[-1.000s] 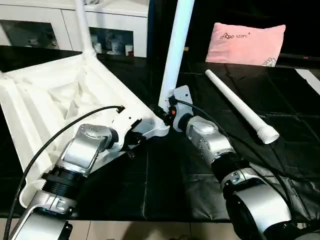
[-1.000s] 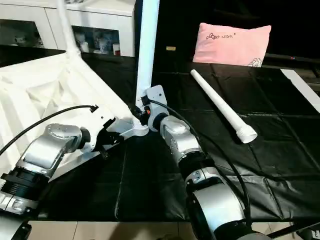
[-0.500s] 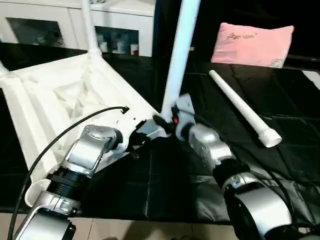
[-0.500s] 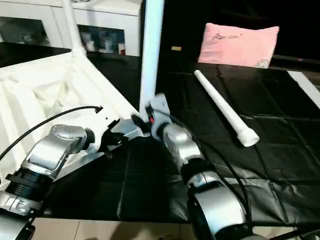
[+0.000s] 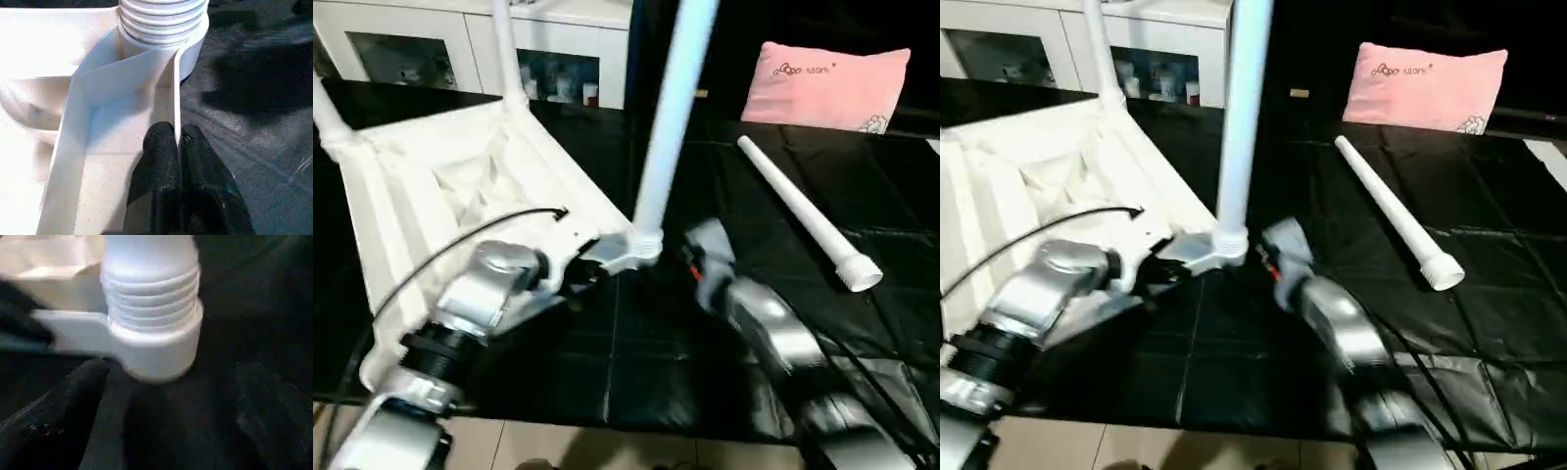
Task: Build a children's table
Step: Rotate leg to tighten
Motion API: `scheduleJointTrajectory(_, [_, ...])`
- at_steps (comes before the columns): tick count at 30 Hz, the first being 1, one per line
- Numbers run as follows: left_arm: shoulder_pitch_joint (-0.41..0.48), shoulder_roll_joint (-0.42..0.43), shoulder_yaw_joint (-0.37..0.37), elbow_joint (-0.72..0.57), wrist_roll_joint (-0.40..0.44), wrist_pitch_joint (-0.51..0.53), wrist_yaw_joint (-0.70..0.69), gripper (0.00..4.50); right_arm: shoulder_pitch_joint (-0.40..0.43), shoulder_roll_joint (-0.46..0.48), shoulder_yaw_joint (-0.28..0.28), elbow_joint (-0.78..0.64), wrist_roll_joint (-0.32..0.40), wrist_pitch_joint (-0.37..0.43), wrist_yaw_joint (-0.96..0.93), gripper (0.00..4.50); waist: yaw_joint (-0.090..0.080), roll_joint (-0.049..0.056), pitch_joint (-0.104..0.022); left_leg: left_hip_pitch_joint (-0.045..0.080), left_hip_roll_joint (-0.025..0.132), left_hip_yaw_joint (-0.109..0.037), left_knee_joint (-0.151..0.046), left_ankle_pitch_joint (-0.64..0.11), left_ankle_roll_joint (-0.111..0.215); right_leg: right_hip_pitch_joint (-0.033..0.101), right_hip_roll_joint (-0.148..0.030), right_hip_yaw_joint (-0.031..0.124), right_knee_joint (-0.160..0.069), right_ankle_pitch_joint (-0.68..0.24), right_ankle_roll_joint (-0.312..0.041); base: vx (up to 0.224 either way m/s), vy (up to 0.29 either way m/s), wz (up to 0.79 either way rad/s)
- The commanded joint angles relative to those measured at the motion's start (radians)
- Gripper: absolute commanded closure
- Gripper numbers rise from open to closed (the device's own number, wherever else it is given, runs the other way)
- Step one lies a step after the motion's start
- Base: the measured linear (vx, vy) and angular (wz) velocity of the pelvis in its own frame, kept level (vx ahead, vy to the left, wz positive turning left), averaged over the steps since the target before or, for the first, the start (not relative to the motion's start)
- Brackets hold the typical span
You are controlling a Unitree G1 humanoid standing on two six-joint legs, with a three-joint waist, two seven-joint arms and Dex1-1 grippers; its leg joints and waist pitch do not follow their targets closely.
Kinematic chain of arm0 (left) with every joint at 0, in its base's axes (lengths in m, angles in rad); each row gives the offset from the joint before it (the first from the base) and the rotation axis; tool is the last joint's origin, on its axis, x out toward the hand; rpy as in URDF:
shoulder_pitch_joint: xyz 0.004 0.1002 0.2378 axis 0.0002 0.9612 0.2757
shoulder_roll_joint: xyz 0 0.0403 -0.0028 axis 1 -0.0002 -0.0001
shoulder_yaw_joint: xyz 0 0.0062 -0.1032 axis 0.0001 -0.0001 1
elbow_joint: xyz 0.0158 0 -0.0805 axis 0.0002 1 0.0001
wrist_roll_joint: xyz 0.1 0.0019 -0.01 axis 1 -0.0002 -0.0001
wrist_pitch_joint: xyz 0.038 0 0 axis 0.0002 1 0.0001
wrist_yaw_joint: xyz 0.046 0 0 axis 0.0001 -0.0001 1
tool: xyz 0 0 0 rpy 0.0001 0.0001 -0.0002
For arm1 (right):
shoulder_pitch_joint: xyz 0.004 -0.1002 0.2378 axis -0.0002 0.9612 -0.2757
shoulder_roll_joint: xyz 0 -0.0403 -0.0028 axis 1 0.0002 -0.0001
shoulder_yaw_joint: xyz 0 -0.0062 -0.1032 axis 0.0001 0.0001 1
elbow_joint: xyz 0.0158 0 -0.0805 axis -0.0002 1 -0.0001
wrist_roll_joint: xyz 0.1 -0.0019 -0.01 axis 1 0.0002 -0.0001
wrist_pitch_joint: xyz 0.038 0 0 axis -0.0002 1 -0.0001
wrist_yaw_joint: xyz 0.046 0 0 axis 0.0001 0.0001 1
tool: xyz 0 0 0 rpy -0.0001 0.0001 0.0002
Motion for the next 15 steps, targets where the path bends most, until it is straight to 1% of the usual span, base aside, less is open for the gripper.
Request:
scheduleJointTrajectory(1, [-0.024, 0.0, -0.015, 0.003, 0.007, -0.059, -0.034, 4.5, 0.015, -0.023, 0.012, -0.089, 0.024, 0.013, 0.05, 0.02, 0.005, 0.018, -0.069, 0.002, 0.021, -0.001, -0.059, -0.127, 0.039, 0.066, -0.071, 0.051, -0.065, -0.042, -0.213, 0.0, 0.0, 0.0])
scheduleJointTrajectory(2, [-0.024, 0.002, -0.019, 0.007, 0.009, -0.07, -0.04, 4.5, 0.022, -0.029, 0.011, -0.103, 0.03, 0.018, 0.061, 0.02, 0.004, 0.016, -0.07, 0.002, 0.022, -0.001, -0.058, -0.121, 0.044, 0.067, -0.072, 0.051, -0.062, -0.023, -0.218, 0.0, 0.0, 0.0])
scheduleJointTrajectory(4, [-0.025, 0.007, -0.028, 0.014, 0.012, -0.088, -0.05, 4.5, 0.033, -0.04, 0.011, -0.125, 0.035, 0.025, 0.079, 0.02, 0.005, 0.015, -0.069, 0.002, 0.021, 0.0, -0.057, -0.125, 0.047, 0.066, -0.073, 0.051, -0.063, -0.032, -0.223, 0.0, 0.0, 0.0])
scheduleJointTrajectory(5, [-0.025, 0.015, -0.042, 0.026, 0.013, -0.122, -0.079, 4.5, 0.043, -0.074, 0.008, -0.15, 0.043, 0.03, 0.124, 0.02, 0.007, 0.015, -0.068, 0.003, 0.021, 0.0, -0.057, -0.132, 0.05, 0.065, -0.072, 0.051, -0.068, -0.052, -0.22, 0.0, 0.0, 0.0])
scheduleJointTrajectory(6, [-0.025, 0.021, -0.053, 0.035, 0.011, -0.155, -0.107, 4.5, 0.046, -0.1, 0.004, -0.164, 0.05, 0.036, 0.161, 0.02, 0.011, 0.015, -0.068, 0.007, 0.023, 0.002, -0.056, -0.132, 0.051, 0.063, -0.074, 0.052, -0.067, -0.054, -0.221, 0.0, 0.0, 0.0])
scheduleJointTrajectory(8, [-0.025, 0.024, -0.057, 0.037, 0.01, -0.168, -0.116, 4.5, 0.047, -0.107, 0.003, -0.168, 0.053, 0.037, 0.173, 0.02, 0.019, 0.015, -0.069, 0.006, 0.024, 0.001, -0.056, -0.124, 0.047, 0.064, -0.074, 0.051, -0.064, -0.048, -0.222, 0.0, 0.0, 0.0])
scheduleJointTrajectory(9, [-0.025, 0.029, -0.064, 0.047, 0.01, -0.19, -0.135, 4.5, 0.047, -0.124, 0.002, -0.178, 0.06, 0.044, 0.2, 0.02, 0.022, 0.013, -0.07, 0.006, 0.024, 0.002, -0.056, -0.124, 0.046, 0.064, -0.074, 0.051, -0.063, -0.045, -0.223, 0.0, 0.0, 0.0])
scheduleJointTrajectory(10, [-0.025, 0.034, -0.072, 0.057, 0.006, -0.209, -0.163, 4.5, 0.04, -0.149, 0.004, -0.181, 0.066, 0.046, 0.243, 0.02, 0.023, 0.013, -0.069, 0.006, 0.023, 0.002, -0.056, -0.126, 0.047, 0.064, -0.074, 0.051, -0.063, -0.048, -0.222, 0.0, 0.0, 0.0])
scheduleJointTrajectory(11, [-0.025, 0.034, -0.072, 0.057, 0.006, -0.209, -0.163, 4.5, 0.04, -0.149, 0.004, -0.181, 0.066, 0.046, 0.243, 0.02, 0.027, 0.017, -0.07, 0.007, 0.024, 0.002, -0.055, -0.133, 0.048, 0.064, -0.075, 0.051, -0.064, -0.05, -0.222, 0.0, 0.0, 0.0])
scheduleJointTrajectory(12, [-0.026, 0.039, -0.08, 0.068, 0.003, -0.235, -0.193, 4.5, 0.033, -0.174, 0.01, -0.185, 0.07, 0.049, 0.289, 0.02, 0.028, 0.014, -0.069, 0.009, 0.024, 0.002, -0.055, -0.138, 0.049, 0.063, -0.074, 0.05, -0.065, -0.052, -0.224, 0.0, 0.0, 0.0])
scheduleJointTrajectory(13, [-0.027, 0.044, -0.085, 0.077, 0.001, -0.265, -0.219, 4.5, 0.029, -0.194, 0.015, -0.191, 0.074, 0.054, 0.324, 0.02, 0.03, 0.013, -0.07, 0.007, 0.023, 0.001, -0.055, -0.138, 0.051, 0.066, -0.074, 0.05, -0.065, -0.054, -0.223, 0.0, 0.0, 0.0])
scheduleJointTrajectory(14, [-0.026, 0.05, -0.09, 0.078, -0.006, -0.28, -0.253, 4.5, 0.021, -0.211, 0.021, -0.193, 0.077, 0.059, 0.357, 0.02, 0.031, 0.014, -0.071, 0.006, 0.024, 0.001, -0.055, -0.133, 0.05, 0.067, -0.075, 0.05, -0.063, -0.05, -0.223, 0.0, 0.0, 0.0])
scheduleJointTrajectory(15, [-0.028, 0.062, -0.101, 0.087, -0.01, -0.318, -0.306, 4.5, 0.007, -0.233, 0.034, -0.199, 0.081, 0.07, 0.405, 0.02, 0.033, 0.014, -0.07, 0.007, 0.024, 0.001, -0.054, -0.126, 0.053, 0.066, -0.075, 0.049, -0.061, -0.039, -0.227, 0.0, 0.0, 0.0])
